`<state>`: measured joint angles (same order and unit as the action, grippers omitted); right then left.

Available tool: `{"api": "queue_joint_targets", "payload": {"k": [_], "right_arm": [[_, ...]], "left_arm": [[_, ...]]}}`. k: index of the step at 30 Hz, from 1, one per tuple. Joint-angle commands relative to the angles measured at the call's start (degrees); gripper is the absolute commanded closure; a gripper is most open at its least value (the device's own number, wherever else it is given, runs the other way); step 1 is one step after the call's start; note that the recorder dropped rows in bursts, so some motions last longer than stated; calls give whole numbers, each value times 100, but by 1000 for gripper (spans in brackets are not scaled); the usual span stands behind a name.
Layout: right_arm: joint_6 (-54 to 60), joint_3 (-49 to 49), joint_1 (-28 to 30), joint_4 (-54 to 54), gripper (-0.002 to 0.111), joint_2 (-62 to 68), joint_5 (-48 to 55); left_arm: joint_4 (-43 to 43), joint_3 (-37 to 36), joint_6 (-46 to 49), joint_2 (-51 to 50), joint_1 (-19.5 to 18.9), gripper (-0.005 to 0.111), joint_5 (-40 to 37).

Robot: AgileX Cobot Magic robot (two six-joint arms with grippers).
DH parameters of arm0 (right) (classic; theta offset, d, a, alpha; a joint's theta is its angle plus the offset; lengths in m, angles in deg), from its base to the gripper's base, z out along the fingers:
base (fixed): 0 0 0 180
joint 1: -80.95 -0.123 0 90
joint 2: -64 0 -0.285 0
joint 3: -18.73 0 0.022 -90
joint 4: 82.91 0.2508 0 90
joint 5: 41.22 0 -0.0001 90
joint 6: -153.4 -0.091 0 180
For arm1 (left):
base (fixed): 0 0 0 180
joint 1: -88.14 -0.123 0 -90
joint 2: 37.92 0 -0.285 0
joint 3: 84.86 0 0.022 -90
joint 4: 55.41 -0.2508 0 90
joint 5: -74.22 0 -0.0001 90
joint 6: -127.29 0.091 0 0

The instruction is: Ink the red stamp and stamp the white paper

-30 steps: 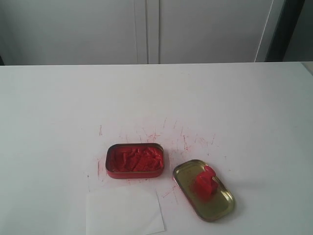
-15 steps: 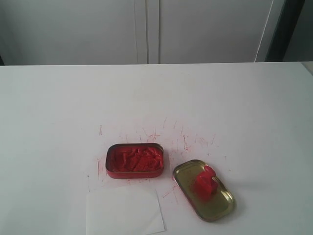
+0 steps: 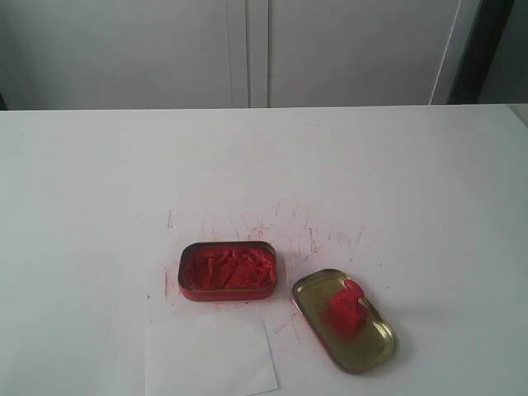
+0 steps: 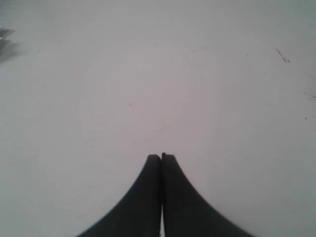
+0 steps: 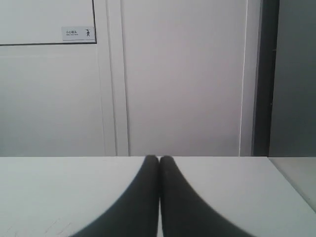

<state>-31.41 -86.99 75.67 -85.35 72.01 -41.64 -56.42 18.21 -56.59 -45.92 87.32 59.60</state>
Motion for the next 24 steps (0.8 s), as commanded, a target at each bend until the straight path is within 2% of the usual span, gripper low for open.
{"api": "queue_joint_targets", "payload": {"k": [1,12,24], "right_arm": [[8,-247,14,-52,108,-22,409],[8,-714,14,-85,108,222,1479],[8,-1444,14,-73,108,1718,1540]], "left_arm": [[8,-28,-14,22,-19,107,-2],[8,-28,-14,22,-19,107,-2],[8,-28,-14,22,-8,107,-4]]}}
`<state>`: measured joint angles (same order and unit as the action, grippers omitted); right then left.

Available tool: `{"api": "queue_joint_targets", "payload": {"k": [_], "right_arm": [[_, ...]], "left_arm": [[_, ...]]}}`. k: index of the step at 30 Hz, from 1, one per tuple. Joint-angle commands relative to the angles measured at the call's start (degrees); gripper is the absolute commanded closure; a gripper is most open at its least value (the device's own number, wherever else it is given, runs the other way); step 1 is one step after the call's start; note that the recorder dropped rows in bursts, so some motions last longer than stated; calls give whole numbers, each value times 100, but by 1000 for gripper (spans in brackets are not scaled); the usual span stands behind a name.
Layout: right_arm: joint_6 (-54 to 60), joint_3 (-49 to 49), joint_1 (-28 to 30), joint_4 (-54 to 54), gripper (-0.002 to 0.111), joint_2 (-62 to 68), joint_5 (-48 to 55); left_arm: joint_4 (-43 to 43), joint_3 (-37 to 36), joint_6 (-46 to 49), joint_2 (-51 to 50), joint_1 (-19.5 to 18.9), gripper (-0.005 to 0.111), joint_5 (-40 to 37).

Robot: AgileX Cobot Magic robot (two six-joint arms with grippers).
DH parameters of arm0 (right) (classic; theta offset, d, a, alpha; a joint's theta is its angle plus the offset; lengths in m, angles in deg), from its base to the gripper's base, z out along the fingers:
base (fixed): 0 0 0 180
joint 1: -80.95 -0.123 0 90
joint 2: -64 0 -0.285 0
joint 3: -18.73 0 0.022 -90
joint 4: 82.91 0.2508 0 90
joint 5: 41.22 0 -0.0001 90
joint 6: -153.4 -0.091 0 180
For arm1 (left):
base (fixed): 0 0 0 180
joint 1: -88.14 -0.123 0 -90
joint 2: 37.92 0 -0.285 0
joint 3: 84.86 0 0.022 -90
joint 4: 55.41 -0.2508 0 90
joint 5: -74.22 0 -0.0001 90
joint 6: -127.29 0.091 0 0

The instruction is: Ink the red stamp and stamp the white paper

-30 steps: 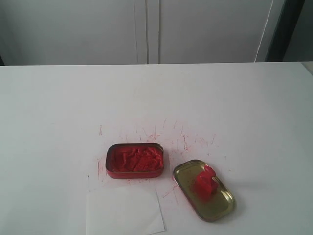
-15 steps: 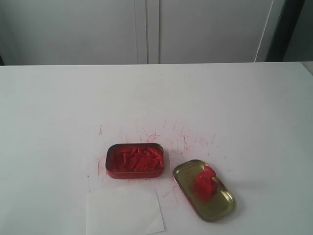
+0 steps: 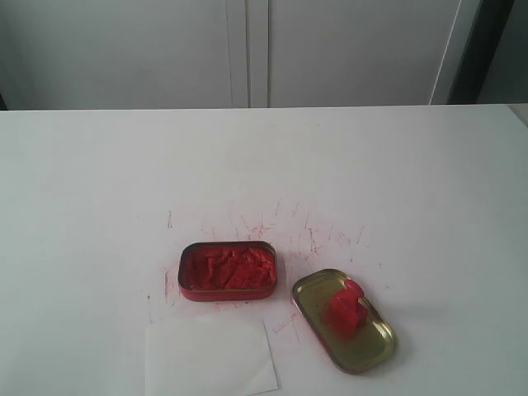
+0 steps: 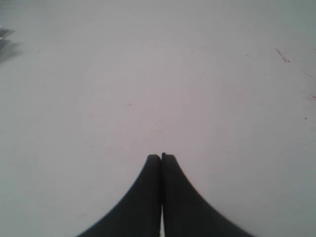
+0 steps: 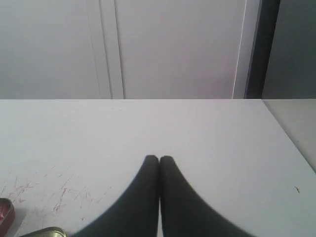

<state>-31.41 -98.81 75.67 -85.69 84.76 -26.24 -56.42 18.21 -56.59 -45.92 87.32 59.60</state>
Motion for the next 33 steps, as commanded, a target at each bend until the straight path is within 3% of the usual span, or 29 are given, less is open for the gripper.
{"api": "queue_joint_targets", "payload": {"k": [1,19,33], "right_arm": [[8,-338,14,-27,108,543,13],[8,-1624,14,278,108,2472,1179],[8,-2333,14,450,108,3264,1825]], "left_arm": [[8,-28,-14,22,-8,107,-4],[8,-28,-14,22,-8,107,-4],[8,-28,-14,22,-8,107,-4]]}}
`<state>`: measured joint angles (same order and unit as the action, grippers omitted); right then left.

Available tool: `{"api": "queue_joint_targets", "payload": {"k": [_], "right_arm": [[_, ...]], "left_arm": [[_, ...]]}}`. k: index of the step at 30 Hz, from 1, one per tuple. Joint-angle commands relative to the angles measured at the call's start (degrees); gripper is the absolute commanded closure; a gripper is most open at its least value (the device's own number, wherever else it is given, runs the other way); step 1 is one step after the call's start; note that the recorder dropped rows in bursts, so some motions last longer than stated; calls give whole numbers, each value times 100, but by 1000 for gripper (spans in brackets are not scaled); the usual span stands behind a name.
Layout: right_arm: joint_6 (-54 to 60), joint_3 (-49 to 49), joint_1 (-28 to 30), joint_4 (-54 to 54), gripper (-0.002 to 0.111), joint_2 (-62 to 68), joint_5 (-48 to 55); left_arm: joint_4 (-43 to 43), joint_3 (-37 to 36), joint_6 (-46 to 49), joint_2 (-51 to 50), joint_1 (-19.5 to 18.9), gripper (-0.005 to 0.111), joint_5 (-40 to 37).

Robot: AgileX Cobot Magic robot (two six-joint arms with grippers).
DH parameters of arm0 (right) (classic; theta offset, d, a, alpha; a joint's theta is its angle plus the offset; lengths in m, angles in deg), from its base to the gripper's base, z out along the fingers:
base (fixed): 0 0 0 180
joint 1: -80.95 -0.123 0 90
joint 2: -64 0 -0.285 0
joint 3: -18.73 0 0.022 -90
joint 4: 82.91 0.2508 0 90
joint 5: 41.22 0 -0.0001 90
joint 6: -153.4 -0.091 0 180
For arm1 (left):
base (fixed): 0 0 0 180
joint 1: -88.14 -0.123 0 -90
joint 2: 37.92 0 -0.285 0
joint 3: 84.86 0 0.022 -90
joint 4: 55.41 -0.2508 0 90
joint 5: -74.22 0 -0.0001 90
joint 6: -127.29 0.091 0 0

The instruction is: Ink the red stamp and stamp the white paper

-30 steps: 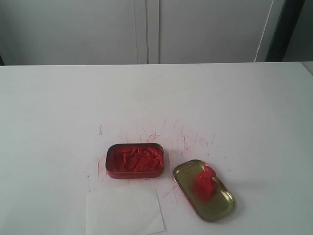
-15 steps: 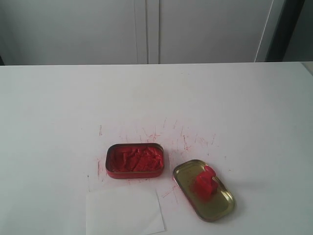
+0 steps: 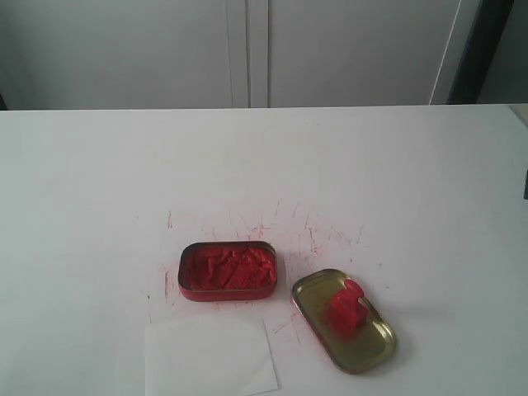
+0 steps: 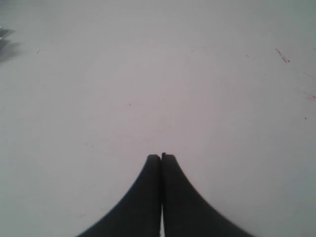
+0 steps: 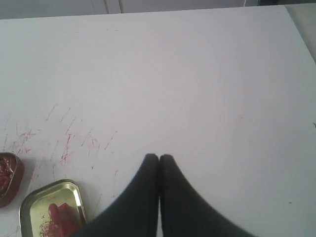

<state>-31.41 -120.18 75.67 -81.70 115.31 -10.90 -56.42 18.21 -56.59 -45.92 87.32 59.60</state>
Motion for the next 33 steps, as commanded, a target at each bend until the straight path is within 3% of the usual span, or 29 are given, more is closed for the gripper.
{"api": "queue_joint_targets", "payload": {"k": [1,20,33], "right_arm": [[8,-259,14,52,108,293,402],[31,-1304,14,353,108,1768,1637],[189,-1598,-800,445,108,2666,1577]], "left_arm": [[8,-28,-14,22,-8,107,-4],[8,-28,-14,22,-8,107,-4],[8,-28,-14,22,-8,107,-4]]}}
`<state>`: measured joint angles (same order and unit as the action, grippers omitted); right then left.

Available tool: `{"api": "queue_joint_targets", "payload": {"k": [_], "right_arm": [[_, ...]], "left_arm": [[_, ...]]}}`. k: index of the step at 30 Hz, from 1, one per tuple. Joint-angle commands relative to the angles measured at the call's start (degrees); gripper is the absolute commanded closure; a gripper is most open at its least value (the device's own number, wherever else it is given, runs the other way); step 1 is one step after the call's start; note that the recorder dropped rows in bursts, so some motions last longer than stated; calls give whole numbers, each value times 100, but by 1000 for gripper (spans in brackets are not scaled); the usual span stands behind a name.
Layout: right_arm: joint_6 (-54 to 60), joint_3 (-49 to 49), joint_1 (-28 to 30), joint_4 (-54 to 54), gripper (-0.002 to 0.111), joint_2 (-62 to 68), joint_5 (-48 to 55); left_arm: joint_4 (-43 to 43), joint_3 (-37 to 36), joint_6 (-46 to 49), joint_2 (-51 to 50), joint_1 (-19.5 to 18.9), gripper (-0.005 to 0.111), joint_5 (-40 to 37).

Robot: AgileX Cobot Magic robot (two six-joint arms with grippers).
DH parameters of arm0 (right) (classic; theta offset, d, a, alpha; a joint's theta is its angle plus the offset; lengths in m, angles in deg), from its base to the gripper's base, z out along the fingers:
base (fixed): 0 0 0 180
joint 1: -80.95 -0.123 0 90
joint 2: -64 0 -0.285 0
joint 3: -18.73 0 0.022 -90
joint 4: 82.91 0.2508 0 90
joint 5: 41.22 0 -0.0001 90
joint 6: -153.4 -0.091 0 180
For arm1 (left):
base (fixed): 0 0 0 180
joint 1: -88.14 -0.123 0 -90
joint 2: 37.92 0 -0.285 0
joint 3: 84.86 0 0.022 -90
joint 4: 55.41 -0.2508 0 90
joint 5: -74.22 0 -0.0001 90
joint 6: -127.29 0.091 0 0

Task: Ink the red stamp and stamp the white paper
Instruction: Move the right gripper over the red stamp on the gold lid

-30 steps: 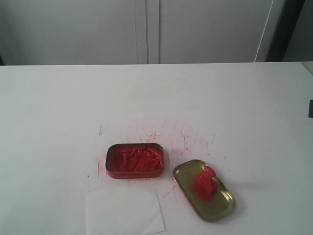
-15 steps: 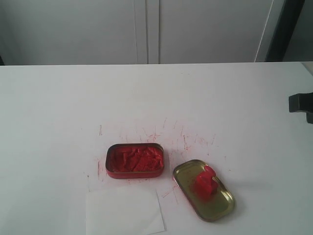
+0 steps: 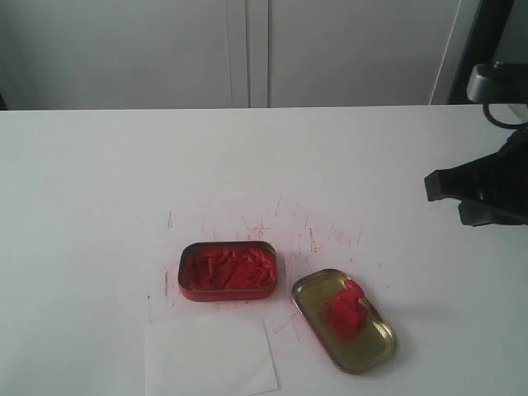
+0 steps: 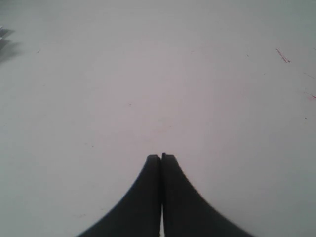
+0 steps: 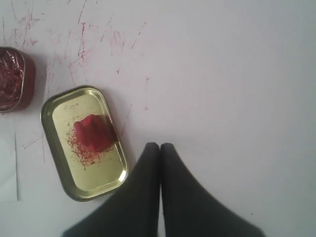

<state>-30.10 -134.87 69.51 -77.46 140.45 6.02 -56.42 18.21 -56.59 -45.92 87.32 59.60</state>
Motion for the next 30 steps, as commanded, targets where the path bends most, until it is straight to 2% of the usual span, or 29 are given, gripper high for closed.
{"api": "queue_joint_targets", "payload": {"k": [1,19,30], "right_arm": [[58,-182,-245,20,108,213,-106],[351,-1215,-1416,-3,108,1483,-82],[351,-1455,-1920,-253,108,2239,679]], "left_arm": [[8,-28,-14,22,-8,107,-4],[8,-28,-14,22,-8,107,-4],[8,-28,-14,22,-8,107,-4]]}}
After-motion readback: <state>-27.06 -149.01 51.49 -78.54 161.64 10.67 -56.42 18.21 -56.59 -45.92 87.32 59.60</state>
